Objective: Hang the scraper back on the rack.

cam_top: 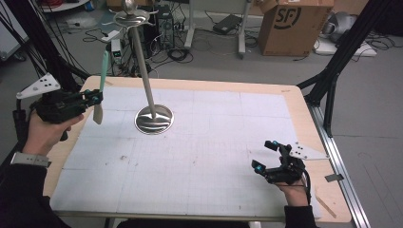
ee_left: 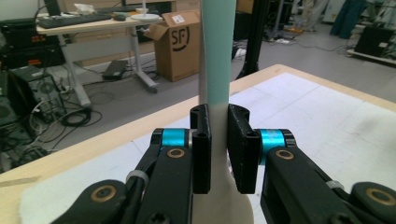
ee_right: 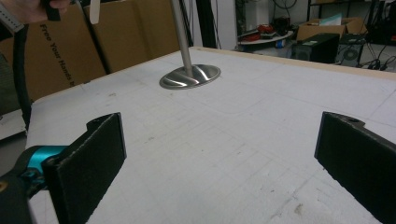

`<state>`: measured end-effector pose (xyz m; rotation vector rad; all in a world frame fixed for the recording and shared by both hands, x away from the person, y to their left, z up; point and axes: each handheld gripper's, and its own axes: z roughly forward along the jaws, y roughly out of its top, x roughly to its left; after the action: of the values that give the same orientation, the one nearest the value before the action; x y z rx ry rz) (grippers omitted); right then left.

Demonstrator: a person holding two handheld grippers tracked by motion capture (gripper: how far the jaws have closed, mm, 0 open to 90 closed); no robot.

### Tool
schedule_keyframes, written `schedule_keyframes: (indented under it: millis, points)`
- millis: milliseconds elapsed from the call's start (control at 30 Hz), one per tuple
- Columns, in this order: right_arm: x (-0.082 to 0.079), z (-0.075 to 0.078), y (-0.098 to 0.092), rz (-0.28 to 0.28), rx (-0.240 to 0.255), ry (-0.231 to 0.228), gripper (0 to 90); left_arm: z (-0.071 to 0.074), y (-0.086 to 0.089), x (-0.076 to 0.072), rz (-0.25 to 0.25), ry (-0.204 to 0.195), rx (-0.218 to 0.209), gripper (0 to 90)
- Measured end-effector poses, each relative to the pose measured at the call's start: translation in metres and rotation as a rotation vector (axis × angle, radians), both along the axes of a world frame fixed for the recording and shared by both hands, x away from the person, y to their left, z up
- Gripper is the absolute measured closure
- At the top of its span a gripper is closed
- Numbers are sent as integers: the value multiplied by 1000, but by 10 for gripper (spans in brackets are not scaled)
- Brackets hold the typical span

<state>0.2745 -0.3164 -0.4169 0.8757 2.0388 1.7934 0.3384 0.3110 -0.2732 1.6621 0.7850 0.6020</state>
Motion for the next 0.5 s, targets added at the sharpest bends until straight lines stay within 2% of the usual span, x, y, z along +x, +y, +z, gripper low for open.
schedule_keyframes:
  millis: [167, 333, 500]
  points:
    - [0, 0, 0, 1, -2, -1, 9, 14, 2, 7, 2, -22, -29, 803]
    - [-1, 1, -2, 0, 6, -2, 10, 25, -1, 13, 4, -30, -18, 803]
    - [-1, 1, -3, -4, 12, -4, 10, 32, 0, 20, 4, -35, -58, 803]
